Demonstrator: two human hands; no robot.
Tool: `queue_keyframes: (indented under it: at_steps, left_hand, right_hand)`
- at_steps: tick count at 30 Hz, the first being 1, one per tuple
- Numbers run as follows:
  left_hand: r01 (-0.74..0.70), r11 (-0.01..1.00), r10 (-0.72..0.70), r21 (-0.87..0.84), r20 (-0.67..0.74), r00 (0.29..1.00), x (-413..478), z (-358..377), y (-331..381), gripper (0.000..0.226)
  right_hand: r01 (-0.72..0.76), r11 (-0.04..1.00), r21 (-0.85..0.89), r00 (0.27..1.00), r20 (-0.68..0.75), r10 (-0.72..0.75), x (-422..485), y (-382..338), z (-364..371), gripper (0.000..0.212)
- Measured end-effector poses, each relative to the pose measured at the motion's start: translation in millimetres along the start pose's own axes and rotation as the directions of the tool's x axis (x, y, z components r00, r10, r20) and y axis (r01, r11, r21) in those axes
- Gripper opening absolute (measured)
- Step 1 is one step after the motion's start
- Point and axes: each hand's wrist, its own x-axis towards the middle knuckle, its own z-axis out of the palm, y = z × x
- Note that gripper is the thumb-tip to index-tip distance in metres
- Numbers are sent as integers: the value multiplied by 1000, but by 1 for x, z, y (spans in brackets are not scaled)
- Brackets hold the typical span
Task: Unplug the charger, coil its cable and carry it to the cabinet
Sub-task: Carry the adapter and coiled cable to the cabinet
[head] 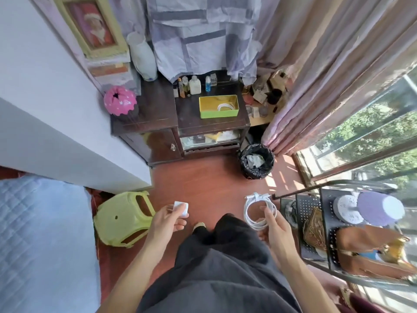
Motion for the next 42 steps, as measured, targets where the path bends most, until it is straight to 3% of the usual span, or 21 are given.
queue_keyframes:
  at_steps: [10, 16, 23, 32, 42]
  left_hand:
    - [16, 996, -17, 85, 8, 1000, 108, 60, 95, 57]
    - [-41, 994, 44, 99, -24, 999, 167, 98, 175, 25]
    - [10, 1000, -8, 22, -98, 995, 222, 106, 220, 15]
    - [118, 992, -114, 44, -81, 990, 300, 97, 264, 18]
    - [121, 992, -119, 43, -51, 992, 370, 128, 314, 23]
  right_hand:
    - [-6, 999, -43, 998, -68, 3, 134, -87, 26, 33]
    - [13, 994, -111, 998, -66, -20, 214, -153, 38, 51]
    - [61, 978, -201, 998, -15, -65, 273, -200, 66, 57]
    - [16, 947, -322, 1000, -12, -21, 329, -239, 123, 25]
    - [-169, 964, -204, 985, -66, 159, 425, -248, 163, 33]
